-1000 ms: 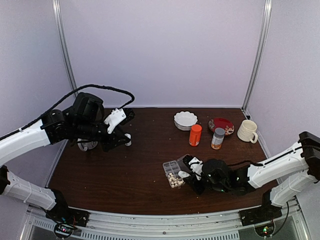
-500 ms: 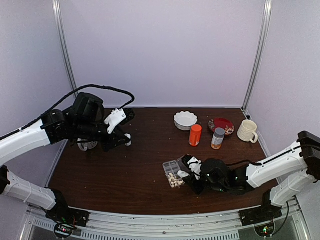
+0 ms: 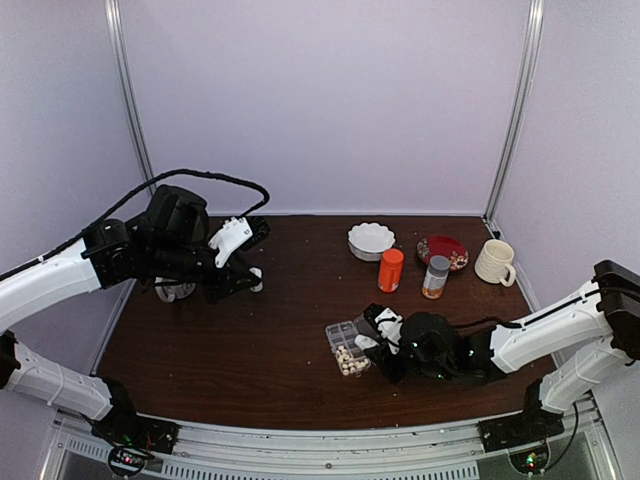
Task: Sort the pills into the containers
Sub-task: Pour the pill into the compartment of the pill container.
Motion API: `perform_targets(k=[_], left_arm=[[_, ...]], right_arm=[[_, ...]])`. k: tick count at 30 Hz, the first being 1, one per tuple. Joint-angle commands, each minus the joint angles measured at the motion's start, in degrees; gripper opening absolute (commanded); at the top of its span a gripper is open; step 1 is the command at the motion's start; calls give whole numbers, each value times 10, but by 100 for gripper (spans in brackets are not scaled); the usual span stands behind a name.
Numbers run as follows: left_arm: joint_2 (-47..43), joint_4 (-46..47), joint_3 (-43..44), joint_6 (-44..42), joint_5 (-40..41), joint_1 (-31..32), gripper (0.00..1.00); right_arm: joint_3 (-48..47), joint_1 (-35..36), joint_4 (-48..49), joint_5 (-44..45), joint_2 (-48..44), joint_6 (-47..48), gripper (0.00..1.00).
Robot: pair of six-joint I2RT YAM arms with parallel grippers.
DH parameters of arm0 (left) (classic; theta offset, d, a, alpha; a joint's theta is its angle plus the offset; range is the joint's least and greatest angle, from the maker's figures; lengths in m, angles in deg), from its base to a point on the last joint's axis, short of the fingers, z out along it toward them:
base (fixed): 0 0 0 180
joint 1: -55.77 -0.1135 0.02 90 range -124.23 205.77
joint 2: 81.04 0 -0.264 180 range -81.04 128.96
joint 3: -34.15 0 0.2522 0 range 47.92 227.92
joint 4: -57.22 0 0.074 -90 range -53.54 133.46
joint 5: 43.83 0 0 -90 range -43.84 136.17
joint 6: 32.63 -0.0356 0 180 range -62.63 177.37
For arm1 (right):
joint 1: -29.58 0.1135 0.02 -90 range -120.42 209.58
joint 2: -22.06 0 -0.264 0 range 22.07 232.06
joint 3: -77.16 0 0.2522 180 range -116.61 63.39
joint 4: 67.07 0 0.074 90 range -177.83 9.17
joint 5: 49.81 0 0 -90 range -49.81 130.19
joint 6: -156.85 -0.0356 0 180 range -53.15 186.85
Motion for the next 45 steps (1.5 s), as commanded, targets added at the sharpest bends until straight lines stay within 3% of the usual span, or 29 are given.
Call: perform_targets(k=[1,9,13,16,25,35,45], left_arm=[[3,6,9,-8,-2,-4,0],[3,6,10,-7,-2,-4,0],[4,6,9,-8,-2,-4,0],[4,6,10,-8,-2,-4,0],[6,4,10,-8,-4,-4,0],[8,3,11,-8,-5,-4,0],[8,2,11,-7,-5,-4,0]], right_arm=[[-12,-5,2,11,11,1,0],[-37,-8,-32,9,37,3,0],[-12,-10,12,0,16,-4,0],[-38,-10,-35,6,27,2,0],[-33,-11,-14,-10,22,-4,0],[-66,-12,-68,5,48,2,0],[-37,-13,-24,-1,18,-1,0]])
